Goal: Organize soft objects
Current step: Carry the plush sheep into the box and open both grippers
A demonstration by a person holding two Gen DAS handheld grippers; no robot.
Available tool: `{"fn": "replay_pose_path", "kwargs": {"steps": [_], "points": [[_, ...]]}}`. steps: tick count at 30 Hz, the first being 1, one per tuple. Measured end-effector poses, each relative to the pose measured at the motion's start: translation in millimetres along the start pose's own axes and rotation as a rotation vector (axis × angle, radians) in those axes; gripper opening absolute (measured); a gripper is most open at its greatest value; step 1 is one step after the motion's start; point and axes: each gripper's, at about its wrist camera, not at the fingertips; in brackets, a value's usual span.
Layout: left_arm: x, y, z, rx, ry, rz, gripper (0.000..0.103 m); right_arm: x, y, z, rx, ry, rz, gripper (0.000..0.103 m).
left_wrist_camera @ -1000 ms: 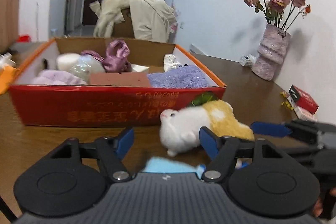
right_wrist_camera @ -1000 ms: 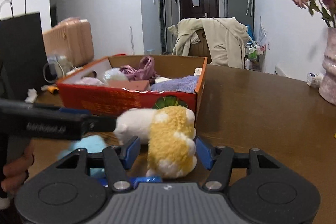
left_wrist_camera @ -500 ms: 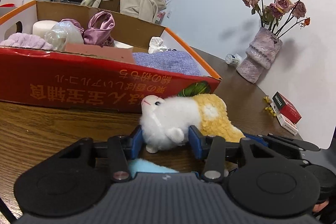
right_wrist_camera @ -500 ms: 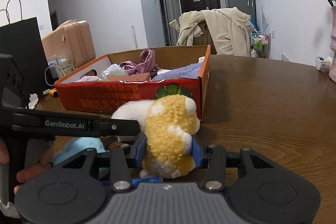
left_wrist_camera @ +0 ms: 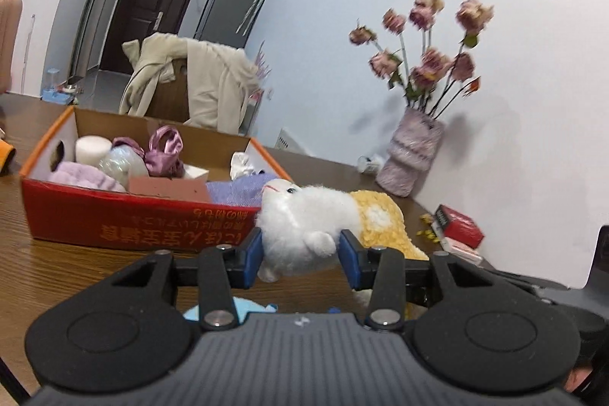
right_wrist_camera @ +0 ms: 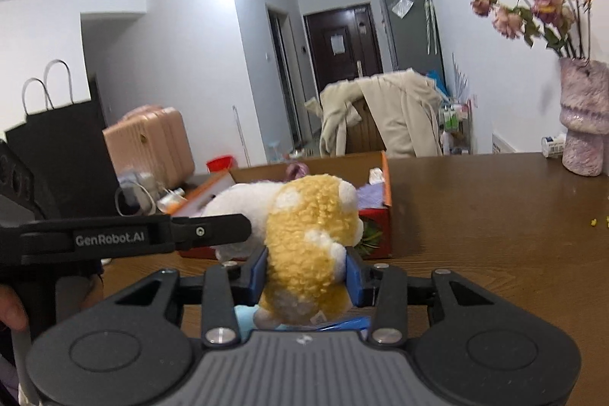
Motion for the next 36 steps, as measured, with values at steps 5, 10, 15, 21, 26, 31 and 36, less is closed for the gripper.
{"fn": "replay_pose_path", "kwargs": {"steps": [5, 10, 15, 21, 26, 31, 36], "points": [[29.8, 2.2, -4.4, -0.012, -0.015, 0.032, 0.043, 24.7, 30.8, 1.3, 0.003, -0.034, 0.040, 0.041], [53.3, 12.5, -11.1, -0.008, -0.038, 0.057, 0.043, 37.9, 59.7, -4.9, 0.033, -0.056, 0.071, 0.041], [45.6, 28.7, -45.1, -0.009, -0.057, 0.083, 0.043, 24.5, 73.3, -33.6, 0.091, -0.099, 0.090, 0.041], [-26.2, 83.6, -110.9, 0.103, -0.035, 0.091, 0.043, -55.8, 57.2, -99.6, 0.126, -0.098, 0.090, 0.041], [-110.9, 141.2, -142.2, 0.171, 0.043, 0.042, 0.043, -151.4, 39.2, -137.3, 0.141, -0.001, 0.107, 0.041], [-179.5, 190.8, -143.9, 0.184, 0.138, -0.062, 0.042, -251.3, 21.3, -145.8, 0.135, 0.153, 0.089, 0.041], [-223.9, 218.4, -130.8, 0.126, 0.266, -0.202, 0.042, -326.1, 21.7, -130.7, 0.201, 0.267, 0.069, 0.041]]}}
Point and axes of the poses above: each gripper's, at about its wrist camera, not at the fingertips, and x roughly against the way its jaws point, y to its left, z to its underside, and after that the axes turned 14 degrees about z, right-handed
